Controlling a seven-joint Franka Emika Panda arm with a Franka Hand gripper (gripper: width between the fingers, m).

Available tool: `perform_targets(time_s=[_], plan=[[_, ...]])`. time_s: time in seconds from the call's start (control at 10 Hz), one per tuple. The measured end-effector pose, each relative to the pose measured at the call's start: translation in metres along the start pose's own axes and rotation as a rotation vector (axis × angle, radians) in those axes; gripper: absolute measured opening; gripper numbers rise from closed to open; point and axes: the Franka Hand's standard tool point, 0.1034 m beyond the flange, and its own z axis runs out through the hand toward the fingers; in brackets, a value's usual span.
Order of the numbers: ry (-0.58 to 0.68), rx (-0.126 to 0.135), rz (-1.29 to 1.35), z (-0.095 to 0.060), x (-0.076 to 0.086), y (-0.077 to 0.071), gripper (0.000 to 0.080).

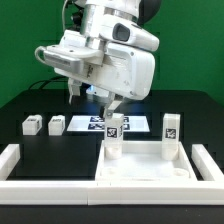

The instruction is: Assemble square table

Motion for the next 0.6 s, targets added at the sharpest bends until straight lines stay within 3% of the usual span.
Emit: perform_targets(time_s=[0.4,0.6], plan=[[0.044,0.049,0.391,0.014,-0.001,-0.035,0.0649],[0.073,0.100,0.580,0.024,0.003,-0.071,0.0649]])
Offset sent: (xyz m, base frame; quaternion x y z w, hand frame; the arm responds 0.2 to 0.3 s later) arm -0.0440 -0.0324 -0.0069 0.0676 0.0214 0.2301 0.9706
